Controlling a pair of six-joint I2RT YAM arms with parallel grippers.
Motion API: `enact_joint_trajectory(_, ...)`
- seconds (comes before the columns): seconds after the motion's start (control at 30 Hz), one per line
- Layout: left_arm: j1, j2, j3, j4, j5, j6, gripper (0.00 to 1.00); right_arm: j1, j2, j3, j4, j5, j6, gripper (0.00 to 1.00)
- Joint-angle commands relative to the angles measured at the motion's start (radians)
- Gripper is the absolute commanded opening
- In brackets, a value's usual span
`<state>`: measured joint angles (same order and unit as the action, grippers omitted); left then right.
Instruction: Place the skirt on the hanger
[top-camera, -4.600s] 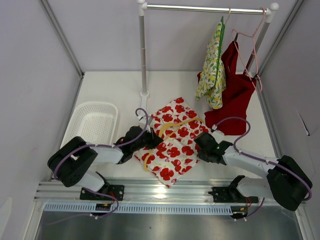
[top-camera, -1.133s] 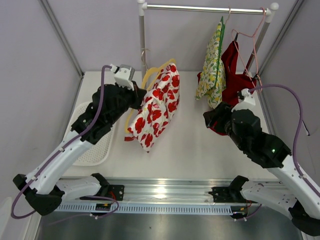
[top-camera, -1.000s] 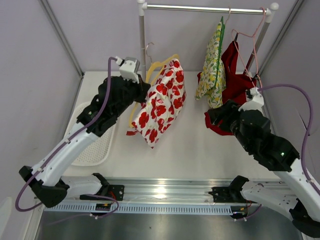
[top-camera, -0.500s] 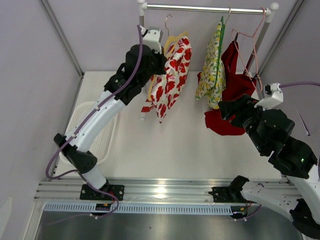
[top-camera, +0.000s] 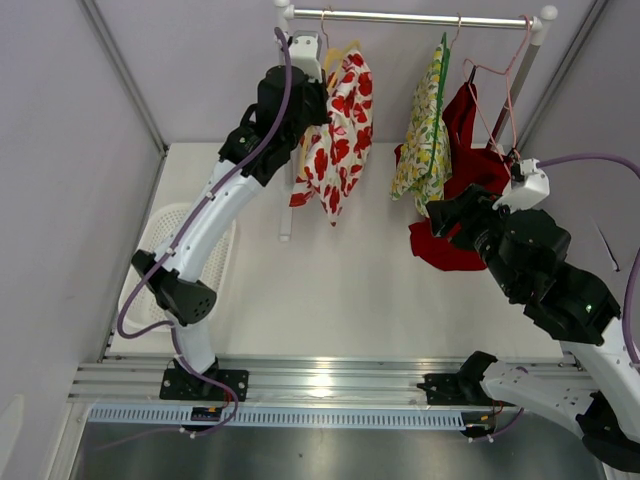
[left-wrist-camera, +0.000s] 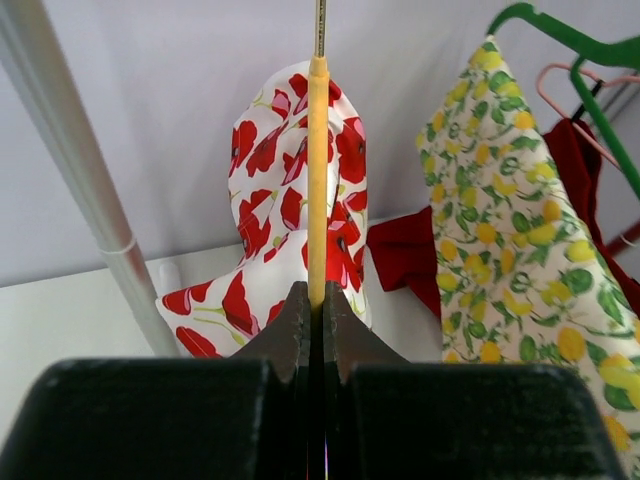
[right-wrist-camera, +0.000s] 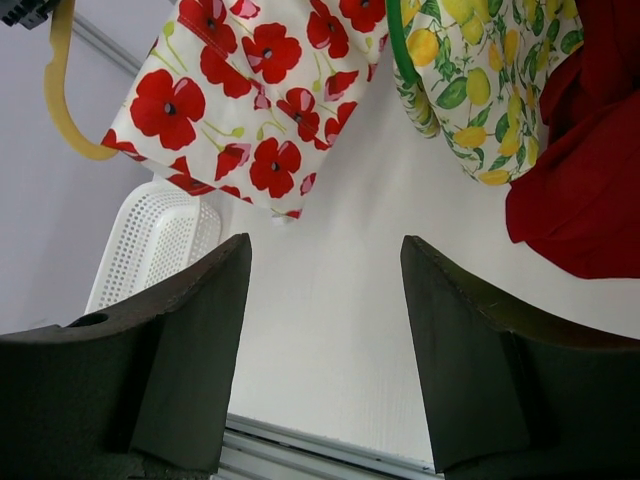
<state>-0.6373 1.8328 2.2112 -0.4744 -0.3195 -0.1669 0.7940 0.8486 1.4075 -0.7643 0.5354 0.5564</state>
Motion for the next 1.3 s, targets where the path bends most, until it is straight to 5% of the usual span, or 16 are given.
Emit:
enact_joint_trajectory(0.0,0.039,0.014,0.084,0.099,-0.006,-0.023,0.00,-0.006,0.006,0.018,0.045,-0.009,-0.023,0.67)
enact_joint_trajectory(0.47,0.071,0.059,0.062,0.085,0.022,-0.051,0.00,-0.007,0.003,-0.028,0.053,-0.032,-0.016,0.67)
enact_joint_trajectory(0.57,0.073,0.017,-0.008,0.098,0.025,-0.059,0.10,-0.006,0.001,-0.039,0.053,-0.034,-0.012,0.67)
enact_joint_trajectory(0.63,0.071,-0.018,-0.042,0.112,0.034,-0.054,0.34,-0.007,0.001,-0.045,0.053,-0.037,-0.012,0.67)
enact_joint_trajectory(0.7,0.071,-0.091,-0.137,0.155,0.042,-0.049,0.55,-0.007,0.000,-0.048,0.053,-0.040,-0.012,0.68)
enact_joint_trajectory(0.77,0.071,-0.166,-0.207,0.178,0.051,-0.051,0.60,-0.009,-0.005,-0.053,0.049,-0.043,-0.013,0.69)
enact_joint_trajectory(1.0,0.070,-0.409,-0.444,0.178,0.146,-0.085,0.66,-0.010,-0.016,-0.102,0.059,-0.063,-0.047,0.77)
enact_joint_trajectory(1.27,0.047,-0.757,-0.934,0.203,0.183,-0.155,0.67,-0.013,0.015,-0.179,0.082,-0.136,-0.058,0.84)
